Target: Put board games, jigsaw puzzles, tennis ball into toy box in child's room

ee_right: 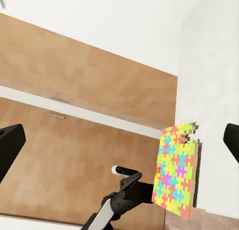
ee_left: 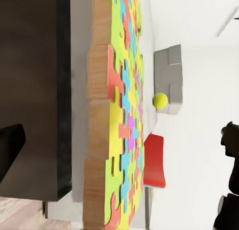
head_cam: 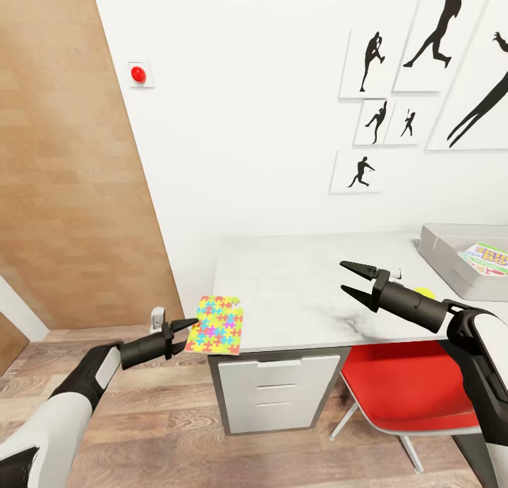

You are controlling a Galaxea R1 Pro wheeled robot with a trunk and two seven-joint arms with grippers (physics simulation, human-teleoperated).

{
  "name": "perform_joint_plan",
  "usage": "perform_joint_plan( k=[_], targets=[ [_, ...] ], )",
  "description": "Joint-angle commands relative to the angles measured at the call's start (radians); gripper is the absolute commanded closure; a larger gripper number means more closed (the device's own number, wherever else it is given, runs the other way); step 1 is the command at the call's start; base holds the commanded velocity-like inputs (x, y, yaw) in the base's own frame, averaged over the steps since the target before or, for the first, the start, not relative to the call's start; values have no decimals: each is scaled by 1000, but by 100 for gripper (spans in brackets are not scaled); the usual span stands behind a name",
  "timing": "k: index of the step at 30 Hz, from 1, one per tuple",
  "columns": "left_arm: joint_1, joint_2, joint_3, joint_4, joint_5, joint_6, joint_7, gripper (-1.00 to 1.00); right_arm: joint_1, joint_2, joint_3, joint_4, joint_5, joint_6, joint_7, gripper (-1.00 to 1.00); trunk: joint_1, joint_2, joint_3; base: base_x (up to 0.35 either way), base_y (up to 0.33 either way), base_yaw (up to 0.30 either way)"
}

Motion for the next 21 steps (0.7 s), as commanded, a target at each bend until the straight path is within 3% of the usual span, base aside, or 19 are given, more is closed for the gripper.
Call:
perform_joint_plan(
  k=[1, 8, 21],
  targets=[
    [-1, 0, 11, 9, 1, 6, -1, -100, -1, 0, -1, -1, -10, 3, -10, -100, 0, -1, -1, 0, 0, 0],
    [-1, -1, 67, 22, 0, 6, 4, -100, -1, 0, -1, -1, -10, 3, -10, -100, 0, -1, -1, 0, 0, 0],
    [-1, -1, 77, 25, -2, 9, 4, -100, -1, 0, -1, -1, -10, 3, -10, -100, 0, -1, -1, 0, 0, 0]
  ],
)
